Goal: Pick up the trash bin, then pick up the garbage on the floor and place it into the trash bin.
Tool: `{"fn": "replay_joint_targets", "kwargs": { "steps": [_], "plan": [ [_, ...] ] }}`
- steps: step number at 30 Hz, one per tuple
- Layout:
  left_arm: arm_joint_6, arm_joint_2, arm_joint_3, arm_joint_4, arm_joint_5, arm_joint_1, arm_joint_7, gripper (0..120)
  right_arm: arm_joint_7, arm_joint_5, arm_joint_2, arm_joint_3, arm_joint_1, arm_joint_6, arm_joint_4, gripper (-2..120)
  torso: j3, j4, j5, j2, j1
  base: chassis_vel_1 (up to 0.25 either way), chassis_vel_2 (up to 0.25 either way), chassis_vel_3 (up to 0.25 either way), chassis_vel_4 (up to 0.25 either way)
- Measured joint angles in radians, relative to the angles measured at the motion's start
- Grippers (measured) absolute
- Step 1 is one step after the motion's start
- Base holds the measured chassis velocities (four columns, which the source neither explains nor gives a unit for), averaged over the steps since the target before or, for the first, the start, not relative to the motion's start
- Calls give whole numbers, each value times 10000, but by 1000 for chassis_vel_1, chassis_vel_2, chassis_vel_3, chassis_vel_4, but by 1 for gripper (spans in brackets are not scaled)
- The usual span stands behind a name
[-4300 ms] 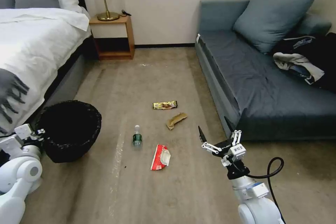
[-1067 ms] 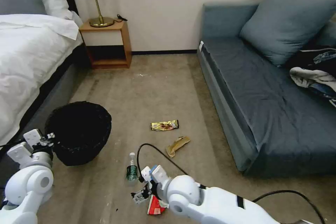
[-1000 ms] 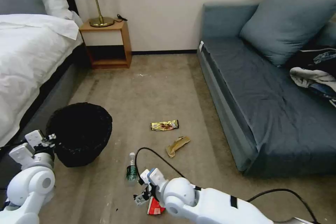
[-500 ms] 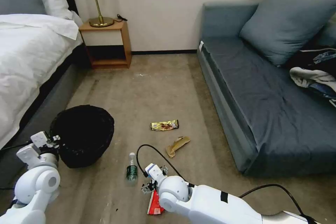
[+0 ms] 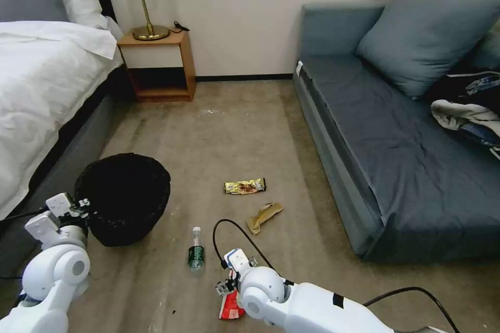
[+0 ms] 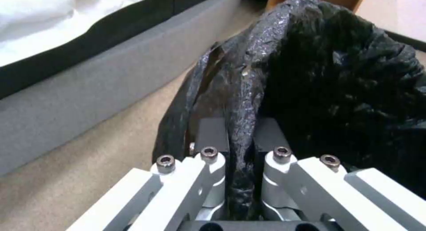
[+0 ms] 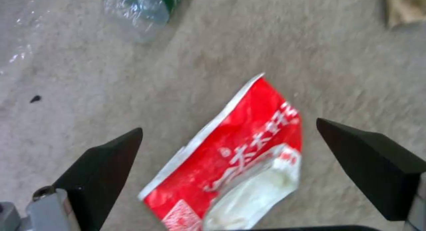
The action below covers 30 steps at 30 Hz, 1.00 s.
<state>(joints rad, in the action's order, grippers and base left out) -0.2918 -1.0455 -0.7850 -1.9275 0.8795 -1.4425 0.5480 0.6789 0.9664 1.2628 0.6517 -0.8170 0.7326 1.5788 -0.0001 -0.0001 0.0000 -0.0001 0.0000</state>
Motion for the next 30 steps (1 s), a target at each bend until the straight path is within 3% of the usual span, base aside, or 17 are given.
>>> {"fn": "replay_joint_targets", "kwargs": {
  "steps": [11,22,30],
  "plan": [
    [40,95,92,45,-178,146,-82,7,374,208,832,-82,-166,-8,-856,100,0,1,-1,0,0,0,0,0,0],
    [123,110,106,-29,-247,77,-157,7,524,-688,644,-53,-173,-18,-1257,100,0,1,0,0,0,0,0,0,0],
    [133,-97,108,-127,-395,26,-159,7,502,-838,680,-21,-179,-23,-1561,100,0,0,0,0,0,0,0,0,0]
  ]
}}
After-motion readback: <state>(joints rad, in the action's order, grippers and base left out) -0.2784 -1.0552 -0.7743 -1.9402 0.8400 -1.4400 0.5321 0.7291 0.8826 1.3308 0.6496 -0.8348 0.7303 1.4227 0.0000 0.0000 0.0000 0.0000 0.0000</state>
